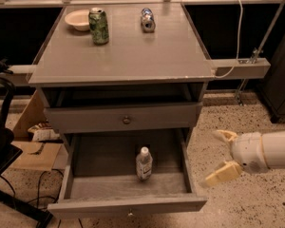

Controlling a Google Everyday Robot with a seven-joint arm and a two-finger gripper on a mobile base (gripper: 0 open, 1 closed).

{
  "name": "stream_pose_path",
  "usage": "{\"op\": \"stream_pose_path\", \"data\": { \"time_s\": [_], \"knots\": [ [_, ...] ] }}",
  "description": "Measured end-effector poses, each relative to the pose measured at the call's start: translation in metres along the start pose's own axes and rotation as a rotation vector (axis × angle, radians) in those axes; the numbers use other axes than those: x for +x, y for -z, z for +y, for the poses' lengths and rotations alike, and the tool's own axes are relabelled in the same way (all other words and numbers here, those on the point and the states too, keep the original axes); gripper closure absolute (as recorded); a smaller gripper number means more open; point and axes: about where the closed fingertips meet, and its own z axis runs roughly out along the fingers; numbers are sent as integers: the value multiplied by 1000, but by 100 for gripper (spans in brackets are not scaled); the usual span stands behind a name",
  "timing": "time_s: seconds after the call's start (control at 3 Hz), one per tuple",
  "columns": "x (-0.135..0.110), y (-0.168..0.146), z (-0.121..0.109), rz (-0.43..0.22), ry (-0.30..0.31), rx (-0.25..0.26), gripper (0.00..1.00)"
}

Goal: Pick blue plastic bottle from middle drawer and place on counter

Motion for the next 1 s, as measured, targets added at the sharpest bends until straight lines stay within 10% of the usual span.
{"op": "stream_pose_path", "data": {
  "time_s": [0.33,1.0],
  "knots": [
    [7,-22,-30,-202,-64,79,0],
    [10,-29,-33,-226,-77,81,0]
  ]
}}
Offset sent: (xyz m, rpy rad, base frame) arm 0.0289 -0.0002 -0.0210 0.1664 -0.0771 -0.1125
